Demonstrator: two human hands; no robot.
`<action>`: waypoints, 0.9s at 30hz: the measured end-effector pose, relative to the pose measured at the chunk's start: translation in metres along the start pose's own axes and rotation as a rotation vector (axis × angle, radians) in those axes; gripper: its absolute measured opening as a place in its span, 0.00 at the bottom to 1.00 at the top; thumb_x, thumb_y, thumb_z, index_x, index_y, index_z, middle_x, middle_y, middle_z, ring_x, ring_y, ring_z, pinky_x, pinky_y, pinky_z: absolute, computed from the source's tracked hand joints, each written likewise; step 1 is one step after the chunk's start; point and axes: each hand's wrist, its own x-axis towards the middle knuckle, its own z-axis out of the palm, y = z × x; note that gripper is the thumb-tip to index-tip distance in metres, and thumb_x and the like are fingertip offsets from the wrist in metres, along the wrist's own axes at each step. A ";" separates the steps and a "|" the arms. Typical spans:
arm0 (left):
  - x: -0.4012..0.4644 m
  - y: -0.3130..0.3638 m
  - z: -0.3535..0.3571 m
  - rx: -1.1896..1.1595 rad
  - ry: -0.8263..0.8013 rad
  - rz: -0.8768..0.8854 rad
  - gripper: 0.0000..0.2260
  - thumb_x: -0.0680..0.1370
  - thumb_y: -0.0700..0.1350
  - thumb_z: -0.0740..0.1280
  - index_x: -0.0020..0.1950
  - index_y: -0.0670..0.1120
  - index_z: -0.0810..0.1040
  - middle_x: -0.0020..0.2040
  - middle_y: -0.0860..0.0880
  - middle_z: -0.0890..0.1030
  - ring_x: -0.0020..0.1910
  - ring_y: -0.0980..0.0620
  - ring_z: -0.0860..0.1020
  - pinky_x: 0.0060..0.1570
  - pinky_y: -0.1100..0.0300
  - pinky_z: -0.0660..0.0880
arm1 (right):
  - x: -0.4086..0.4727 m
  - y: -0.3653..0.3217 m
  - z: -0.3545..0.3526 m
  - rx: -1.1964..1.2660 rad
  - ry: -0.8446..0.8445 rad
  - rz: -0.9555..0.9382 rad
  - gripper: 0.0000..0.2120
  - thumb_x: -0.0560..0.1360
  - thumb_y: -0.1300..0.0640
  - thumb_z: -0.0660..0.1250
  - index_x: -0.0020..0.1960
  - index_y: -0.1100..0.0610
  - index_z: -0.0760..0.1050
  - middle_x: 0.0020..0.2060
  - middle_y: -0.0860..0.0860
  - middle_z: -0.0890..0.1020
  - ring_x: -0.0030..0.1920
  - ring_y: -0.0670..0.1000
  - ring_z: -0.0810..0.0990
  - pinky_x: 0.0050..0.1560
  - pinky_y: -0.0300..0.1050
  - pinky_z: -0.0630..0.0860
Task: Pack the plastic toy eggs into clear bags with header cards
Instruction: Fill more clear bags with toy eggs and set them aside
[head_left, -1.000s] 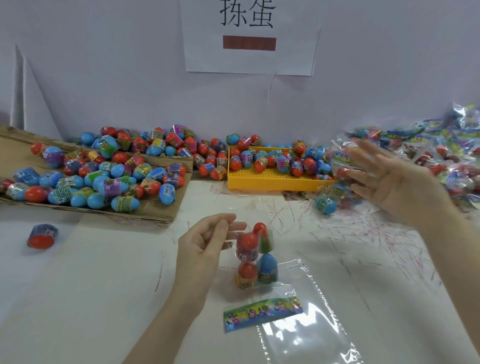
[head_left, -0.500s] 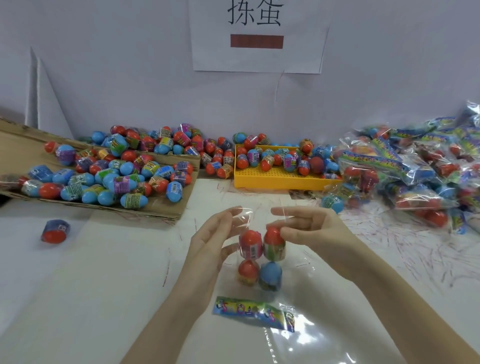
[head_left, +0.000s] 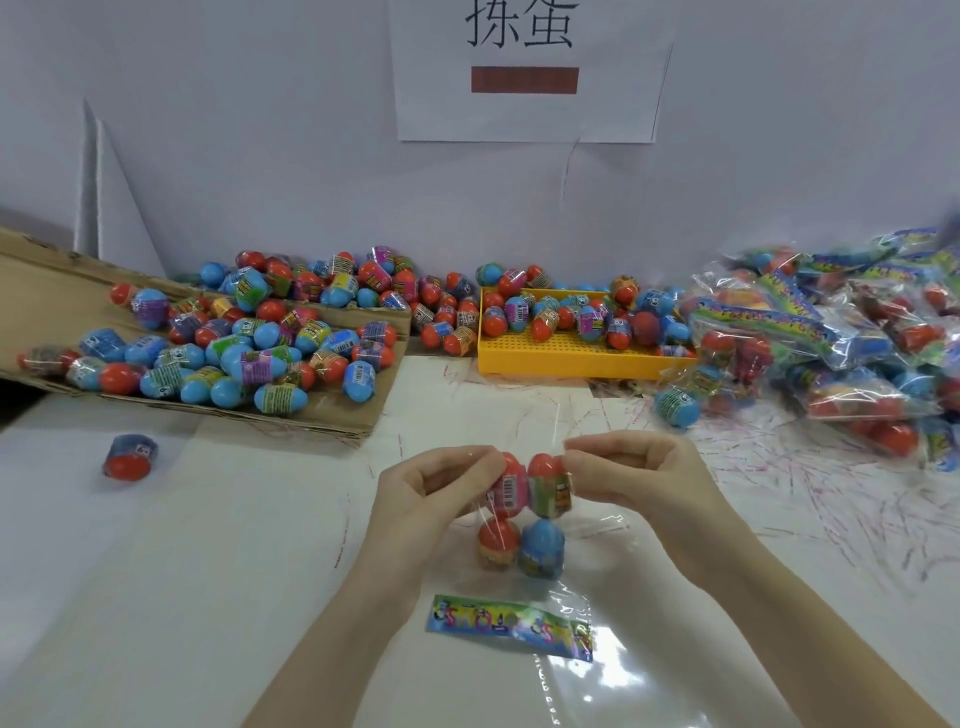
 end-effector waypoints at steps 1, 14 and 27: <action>0.000 0.000 0.000 -0.003 0.012 0.000 0.18 0.56 0.52 0.73 0.42 0.47 0.83 0.40 0.49 0.85 0.39 0.56 0.82 0.36 0.67 0.78 | 0.000 0.000 0.001 0.003 -0.001 -0.007 0.08 0.62 0.59 0.73 0.41 0.58 0.82 0.36 0.54 0.85 0.35 0.47 0.83 0.36 0.34 0.77; -0.002 0.002 -0.003 0.029 0.046 0.052 0.22 0.52 0.53 0.73 0.42 0.43 0.81 0.36 0.49 0.84 0.35 0.57 0.81 0.34 0.68 0.76 | -0.004 0.000 0.010 -0.025 0.080 -0.033 0.16 0.53 0.54 0.75 0.39 0.60 0.80 0.35 0.51 0.84 0.37 0.47 0.82 0.38 0.34 0.77; 0.000 0.005 -0.012 -0.023 0.004 0.021 0.10 0.64 0.45 0.70 0.43 0.45 0.83 0.38 0.49 0.85 0.34 0.57 0.82 0.32 0.69 0.77 | -0.005 -0.005 0.003 0.058 -0.035 0.003 0.18 0.55 0.48 0.73 0.39 0.58 0.78 0.41 0.56 0.84 0.44 0.51 0.83 0.49 0.41 0.79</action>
